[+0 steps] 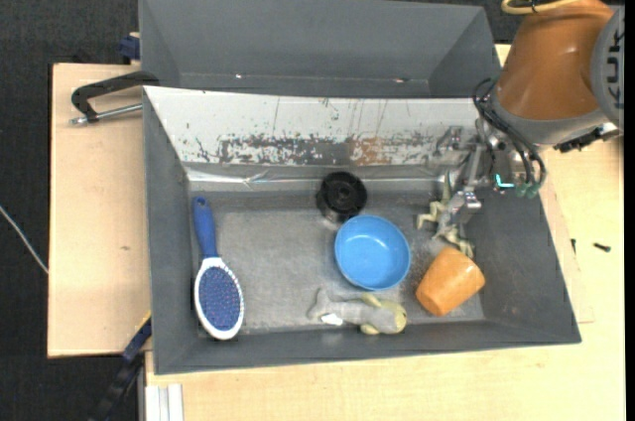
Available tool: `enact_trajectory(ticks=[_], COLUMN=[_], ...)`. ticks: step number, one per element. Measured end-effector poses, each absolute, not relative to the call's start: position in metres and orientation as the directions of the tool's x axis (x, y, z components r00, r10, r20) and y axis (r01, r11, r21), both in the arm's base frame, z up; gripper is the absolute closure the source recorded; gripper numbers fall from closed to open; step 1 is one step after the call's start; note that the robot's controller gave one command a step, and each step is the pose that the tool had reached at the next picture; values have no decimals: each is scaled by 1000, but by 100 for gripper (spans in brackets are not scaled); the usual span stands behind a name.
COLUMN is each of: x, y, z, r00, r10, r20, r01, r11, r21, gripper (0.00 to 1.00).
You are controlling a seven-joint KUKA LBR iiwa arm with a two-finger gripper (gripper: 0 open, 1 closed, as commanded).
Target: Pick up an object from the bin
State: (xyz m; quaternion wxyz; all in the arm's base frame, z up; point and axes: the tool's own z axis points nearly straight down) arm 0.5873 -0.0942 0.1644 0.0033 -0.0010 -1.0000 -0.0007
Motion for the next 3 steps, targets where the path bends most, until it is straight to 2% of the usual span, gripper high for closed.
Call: enact_trajectory(ticks=[1,2,3], x=[550,524,547], y=[-20,-9,10], z=[75,102,101], r00=[-952,-967,-887], r10=[-306,-256,-461], r20=[-4,-1,-7], r01=[-306,-256,-461], r11=[952,967,887], r21=[-2,1,-1], gripper=[0,0,0])
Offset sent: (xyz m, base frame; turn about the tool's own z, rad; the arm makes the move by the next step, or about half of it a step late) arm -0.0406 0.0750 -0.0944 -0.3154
